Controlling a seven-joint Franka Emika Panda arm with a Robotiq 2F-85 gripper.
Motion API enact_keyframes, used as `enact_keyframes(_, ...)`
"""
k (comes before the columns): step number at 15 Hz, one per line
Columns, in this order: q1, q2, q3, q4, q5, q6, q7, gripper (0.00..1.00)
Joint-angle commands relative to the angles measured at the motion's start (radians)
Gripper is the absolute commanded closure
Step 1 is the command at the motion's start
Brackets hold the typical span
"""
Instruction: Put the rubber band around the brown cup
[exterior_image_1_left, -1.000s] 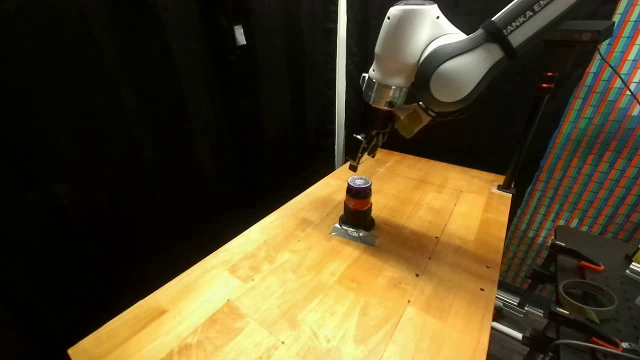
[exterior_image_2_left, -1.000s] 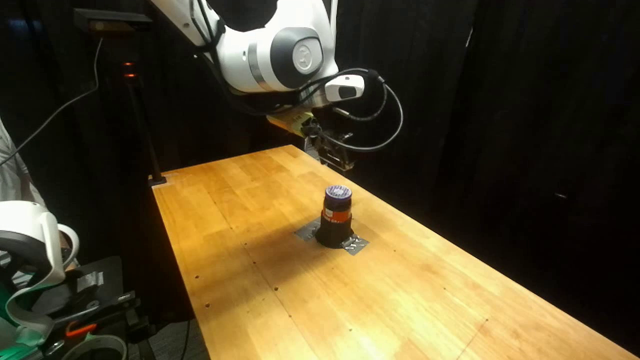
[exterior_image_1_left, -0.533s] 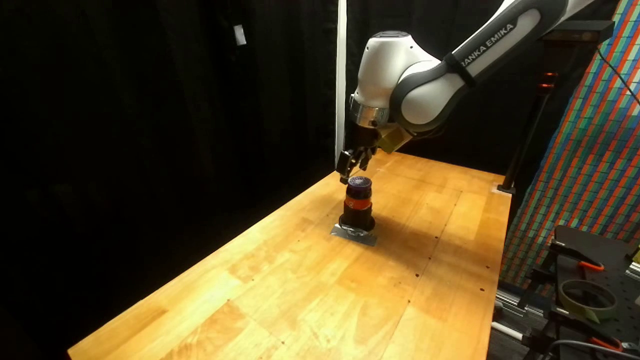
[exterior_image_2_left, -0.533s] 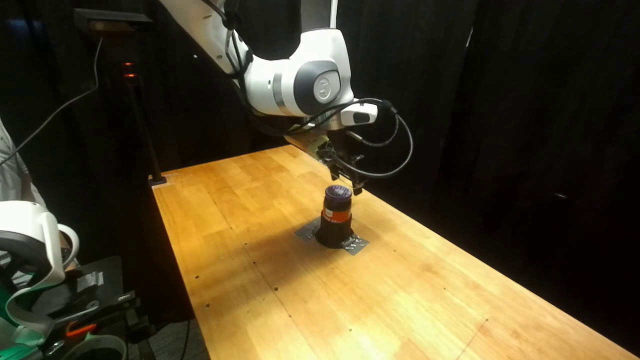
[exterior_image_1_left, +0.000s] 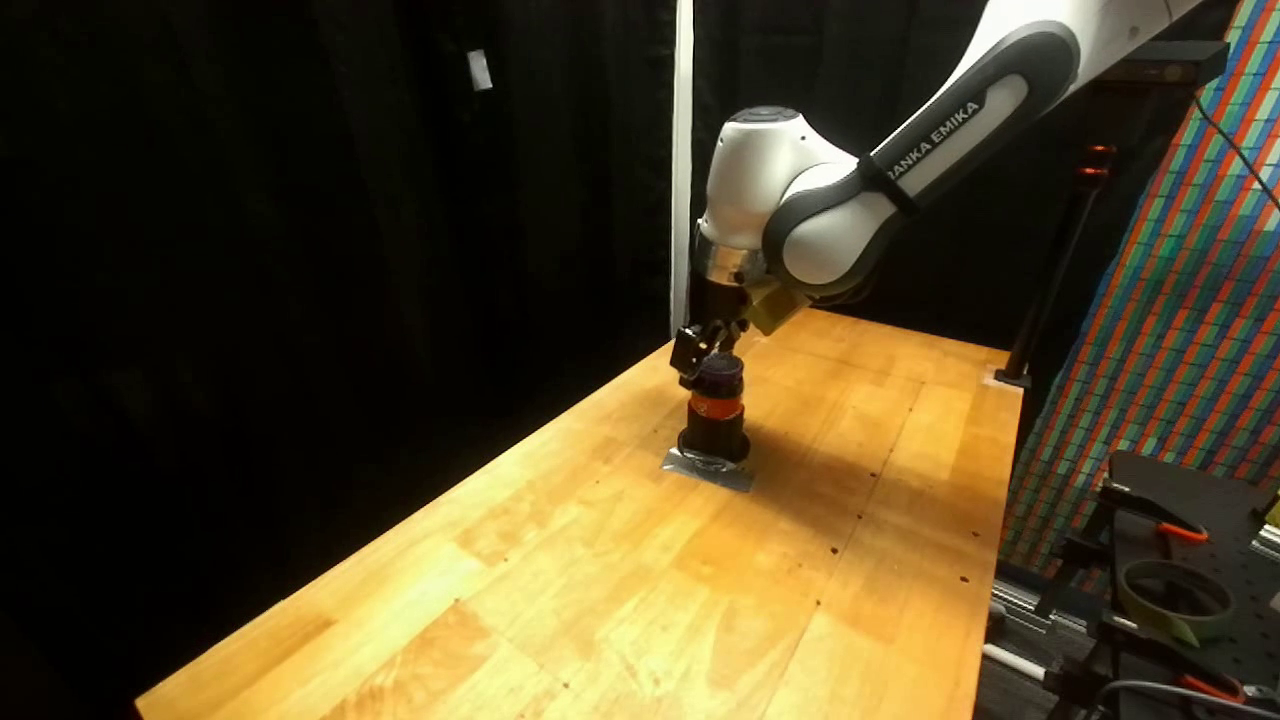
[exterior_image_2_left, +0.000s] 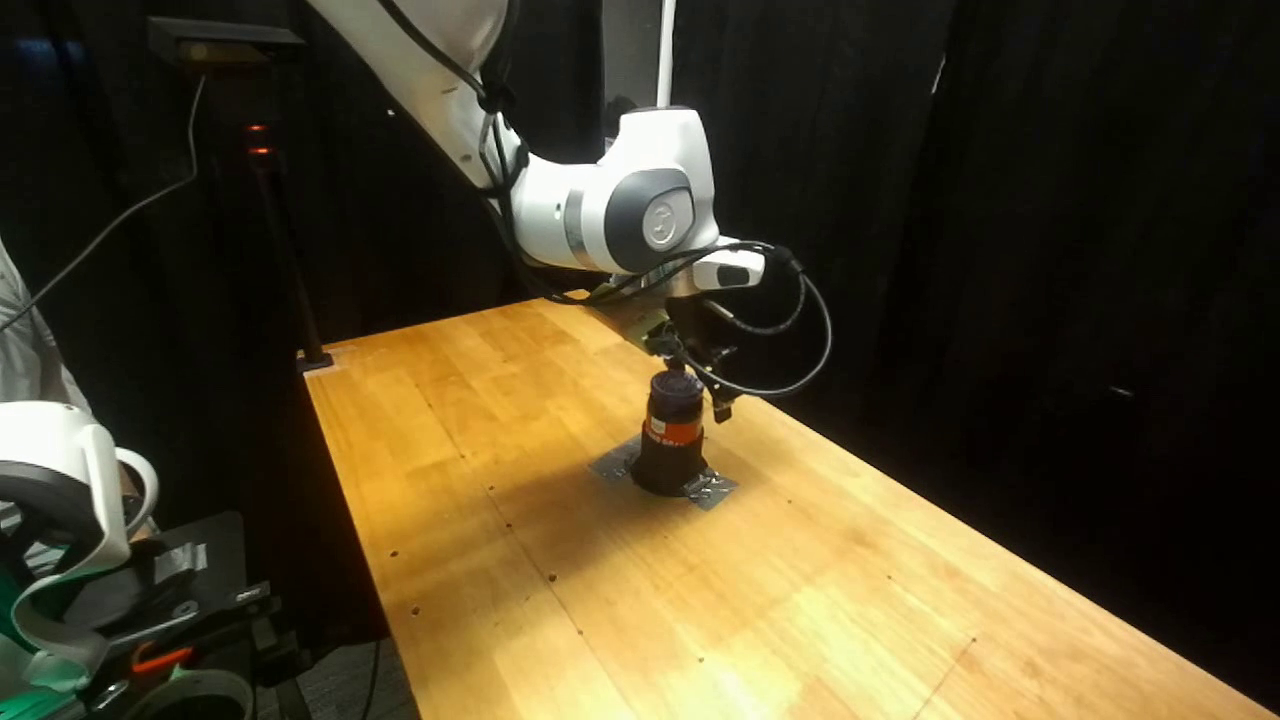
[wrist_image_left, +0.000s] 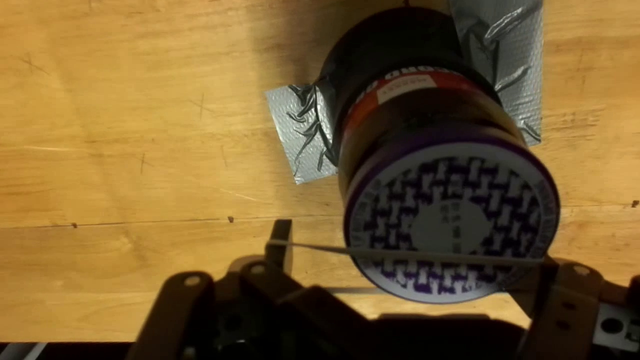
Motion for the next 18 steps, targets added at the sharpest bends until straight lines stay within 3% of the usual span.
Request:
enact_keyframes(1, 0.034, 0.025, -0.045, 0.018, 0.013, 0.033, 0.007, 0.0)
enact_keyframes(9, -0.002, -0.116, 0.005, -0.135, 0.114, -0.148, -0.09, 0.0)
enact_keyframes(15, -0.035, -0.225, 0.029, -0.304, 0.187, -0.139, -0.163, 0.0)
enact_keyframes(16, -0.036, -0.238, 0.028, -0.33, 0.188, -0.123, -0.169, 0.25)
enact_keyframes(18, -0.044, -0.264, 0.034, -0.381, 0.204, -0.076, -0.184, 0.34)
